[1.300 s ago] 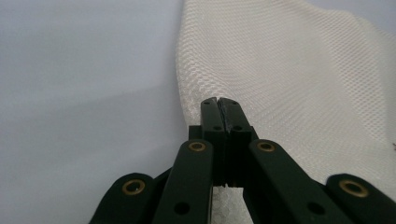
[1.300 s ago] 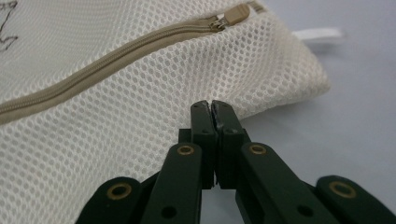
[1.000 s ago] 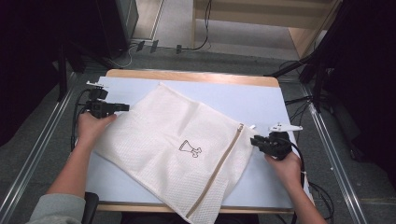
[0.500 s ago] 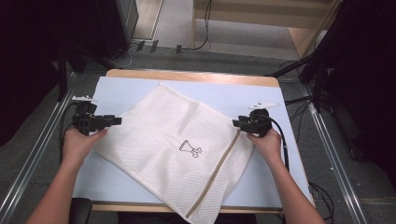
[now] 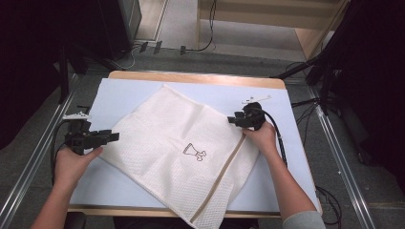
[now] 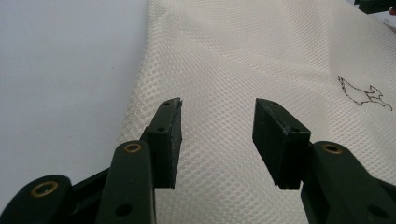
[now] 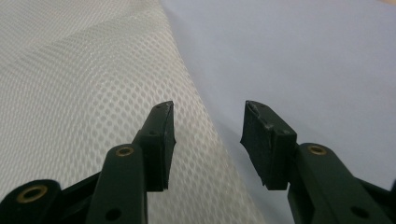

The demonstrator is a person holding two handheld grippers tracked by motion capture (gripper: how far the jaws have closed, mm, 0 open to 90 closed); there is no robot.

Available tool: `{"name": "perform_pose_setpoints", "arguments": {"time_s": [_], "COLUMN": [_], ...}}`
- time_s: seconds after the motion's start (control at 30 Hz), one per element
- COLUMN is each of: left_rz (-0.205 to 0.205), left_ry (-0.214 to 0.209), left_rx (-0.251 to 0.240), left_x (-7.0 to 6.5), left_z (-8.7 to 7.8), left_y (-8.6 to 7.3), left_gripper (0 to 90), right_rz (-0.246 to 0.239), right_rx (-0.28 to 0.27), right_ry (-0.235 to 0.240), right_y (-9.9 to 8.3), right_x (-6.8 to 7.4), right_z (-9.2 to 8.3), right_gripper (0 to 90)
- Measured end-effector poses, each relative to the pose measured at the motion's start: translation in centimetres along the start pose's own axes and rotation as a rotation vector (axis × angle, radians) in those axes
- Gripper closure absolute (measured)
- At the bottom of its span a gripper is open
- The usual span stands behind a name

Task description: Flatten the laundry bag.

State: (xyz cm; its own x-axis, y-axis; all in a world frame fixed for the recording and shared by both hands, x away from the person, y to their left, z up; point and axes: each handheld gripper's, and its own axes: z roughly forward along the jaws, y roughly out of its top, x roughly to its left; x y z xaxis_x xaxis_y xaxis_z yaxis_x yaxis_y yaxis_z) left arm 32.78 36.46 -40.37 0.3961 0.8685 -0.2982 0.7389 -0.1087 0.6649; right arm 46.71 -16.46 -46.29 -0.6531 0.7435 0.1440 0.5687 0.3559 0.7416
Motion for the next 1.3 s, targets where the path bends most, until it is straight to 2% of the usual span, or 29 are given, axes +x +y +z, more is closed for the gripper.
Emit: {"name": "perform_pose_setpoints", "arguments": {"time_s": [0.03,0.1,0.17,0.23,0.27,0.33,0.37,0.4,0.43,0.47,0.5,0.67,0.77,1.0,1.13,1.17,1.2,1.3], "left_rz": [-0.006,-0.016,-0.024,-0.034,-0.038,-0.045,-0.045,-0.05,-0.05,-0.049,-0.048,-0.045,-0.037,-0.026,0.003,0.003,0.011,0.003], "left_ry": [0.001,-0.001,-0.009,-0.009,-0.011,-0.008,-0.008,-0.007,-0.007,-0.008,-0.007,0.003,0.006,0.0,-0.004,-0.004,-0.01,-0.027], "left_rx": [-0.008,-0.01,-0.002,0.004,0.006,0.007,0.007,-0.004,-0.004,-0.009,-0.009,-0.005,-0.002,0.013,0.038,0.038,0.048,0.051], "left_x": [0.0,0.1,0.3,0.6,0.7,0.9,0.9,1.0,1.0,1.0,1.0,0.9,0.8,0.3,-0.8,-0.8,-1.2,-1.9], "left_z": [-0.1,-0.2,-0.1,0.0,0.1,0.1,0.1,0.1,0.1,0.0,-0.1,0.0,0.2,0.8,2.0,2.0,2.5,3.5], "left_y": [-0.1,-0.2,-0.3,-0.4,-0.4,-0.4,-0.4,-0.4,-0.4,-0.4,-0.4,-0.4,-0.3,0.0,0.2,0.2,0.2,0.2], "left_gripper": [53.2,52.9,52.7,52.7,52.8,52.8,52.8,52.9,52.8,52.8,52.7,52.6,52.6,52.6,52.6,52.6,52.6,52.7], "right_rz": [-0.008,-0.01,-0.04,-0.038,-0.04,-0.011,-0.011,-0.009,-0.009,0.01,0.016,0.01,0.024,0.075,0.123,0.123,0.149,0.188], "right_rx": [0.006,0.051,0.044,0.057,0.052,0.061,0.061,0.056,0.056,0.064,0.071,0.079,0.082,0.075,0.059,0.059,0.05,0.039], "right_ry": [0.004,0.011,0.006,0.012,0.011,0.011,0.011,0.007,0.007,0.021,0.039,0.042,0.019,-0.057,-0.103,-0.103,-0.126,-0.156], "right_y": [0.2,0.6,0.7,0.7,0.6,0.8,0.8,0.6,0.6,0.6,0.6,0.7,0.8,-0.1,-1.0,-1.0,-1.6,-2.5], "right_x": [0.1,0.5,0.8,1.1,1.2,1.2,1.2,1.3,1.3,1.2,1.2,1.2,0.9,-1.5,-3.3,-3.3,-4.1,-5.2], "right_z": [0.4,1.3,2.1,2.7,2.8,2.8,2.8,2.8,2.8,2.7,2.7,2.6,2.4,0.6,-0.9,-0.9,-1.6,-2.5], "right_gripper": [54.3,52.7,53.4,54.4,57.2,64.5,64.5,71.7,71.7,82.6,86.1,89.4,89.5,89.4,89.4,89.4,89.4,89.3]}}
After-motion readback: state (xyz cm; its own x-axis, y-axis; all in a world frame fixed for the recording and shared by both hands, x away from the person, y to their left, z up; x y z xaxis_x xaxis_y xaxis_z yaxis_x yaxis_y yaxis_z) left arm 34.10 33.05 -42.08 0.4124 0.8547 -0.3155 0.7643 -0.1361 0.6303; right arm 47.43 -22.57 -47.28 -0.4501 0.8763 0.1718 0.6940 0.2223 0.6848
